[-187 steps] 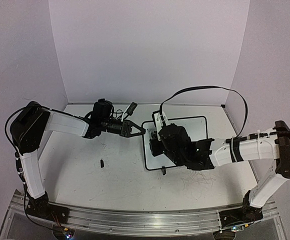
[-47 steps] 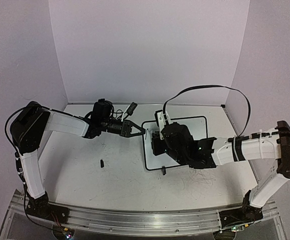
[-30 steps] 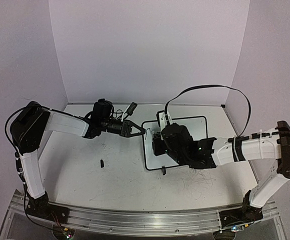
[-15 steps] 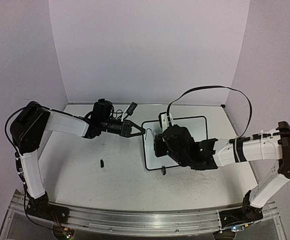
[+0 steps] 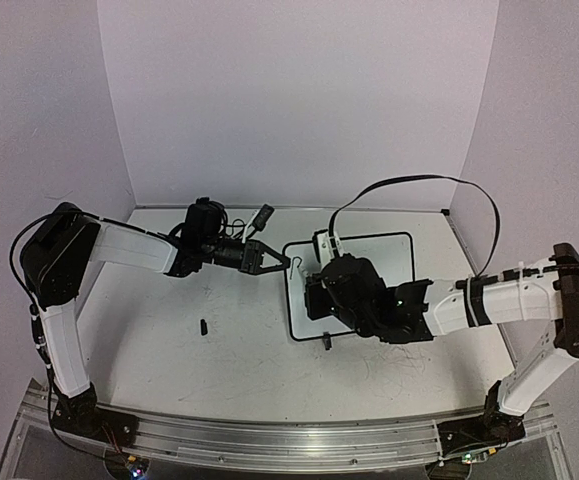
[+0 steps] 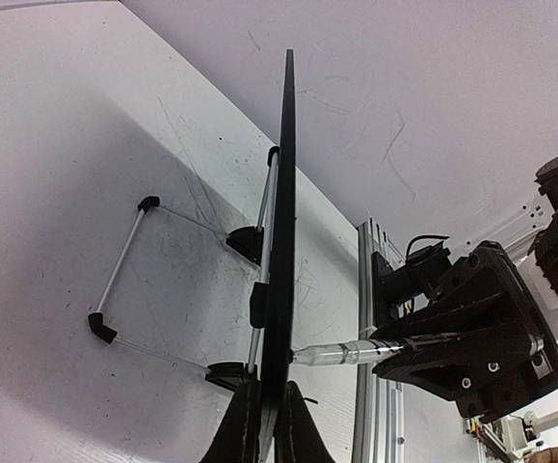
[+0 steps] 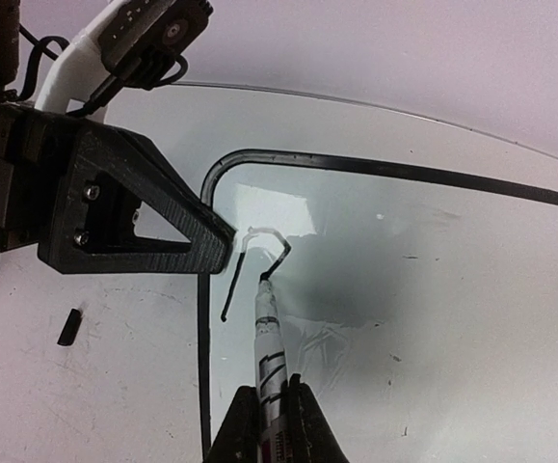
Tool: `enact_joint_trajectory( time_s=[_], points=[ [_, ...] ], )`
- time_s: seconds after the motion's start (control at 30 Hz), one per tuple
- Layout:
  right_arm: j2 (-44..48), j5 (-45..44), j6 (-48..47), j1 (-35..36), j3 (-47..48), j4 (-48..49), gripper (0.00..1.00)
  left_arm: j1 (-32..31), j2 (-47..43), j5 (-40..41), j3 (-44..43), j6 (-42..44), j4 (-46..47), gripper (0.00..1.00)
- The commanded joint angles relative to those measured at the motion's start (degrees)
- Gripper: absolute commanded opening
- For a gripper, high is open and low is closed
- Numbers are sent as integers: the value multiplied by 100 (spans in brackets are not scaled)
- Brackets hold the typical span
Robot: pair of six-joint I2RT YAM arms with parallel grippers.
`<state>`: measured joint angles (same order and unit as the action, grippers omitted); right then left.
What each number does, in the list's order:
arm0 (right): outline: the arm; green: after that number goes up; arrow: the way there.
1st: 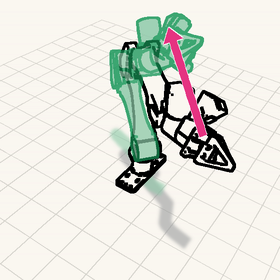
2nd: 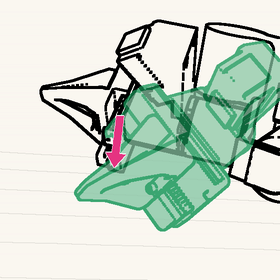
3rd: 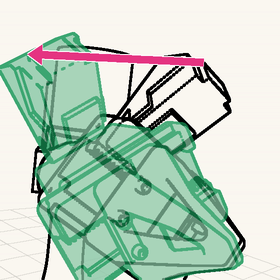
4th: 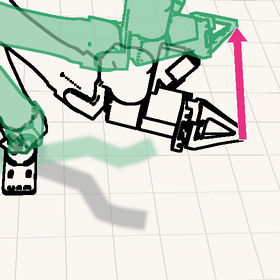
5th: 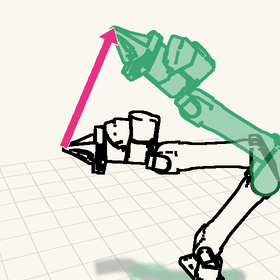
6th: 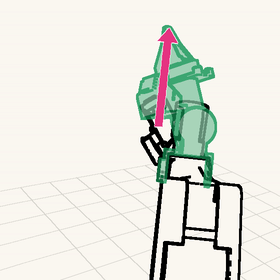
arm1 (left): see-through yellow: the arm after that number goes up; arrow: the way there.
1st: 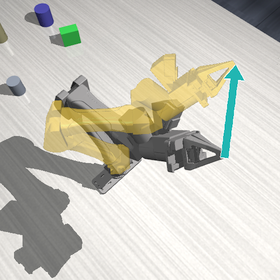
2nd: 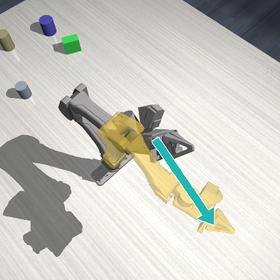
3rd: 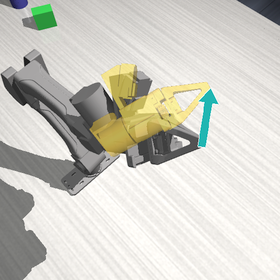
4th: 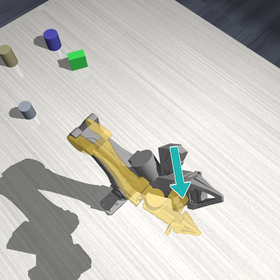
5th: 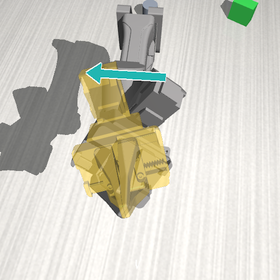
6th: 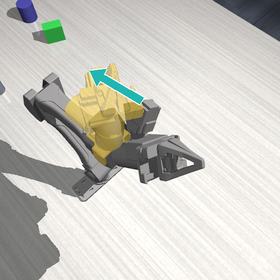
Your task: Write a sentence on the whiteboard
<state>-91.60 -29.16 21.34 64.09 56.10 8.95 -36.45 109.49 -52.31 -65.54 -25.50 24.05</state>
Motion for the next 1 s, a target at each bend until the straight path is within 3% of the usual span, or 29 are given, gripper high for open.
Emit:
enact_joint_trajectory(
  time_s=[0.0, 0.37, 0.97],
  points=[
    [-185, 36, 75, 28, 103, -41, 0, -47, -69, -136, -12, -137, 133, 0],
    [-295, -22, 29, 27, 253, 19, 0, -47, -77, -139, -12, -139, 134, 0],
    [152, -211, 424, 27, -274, -288, 0, -48, -64, -129, -3, -130, 133, 0]
  ],
)
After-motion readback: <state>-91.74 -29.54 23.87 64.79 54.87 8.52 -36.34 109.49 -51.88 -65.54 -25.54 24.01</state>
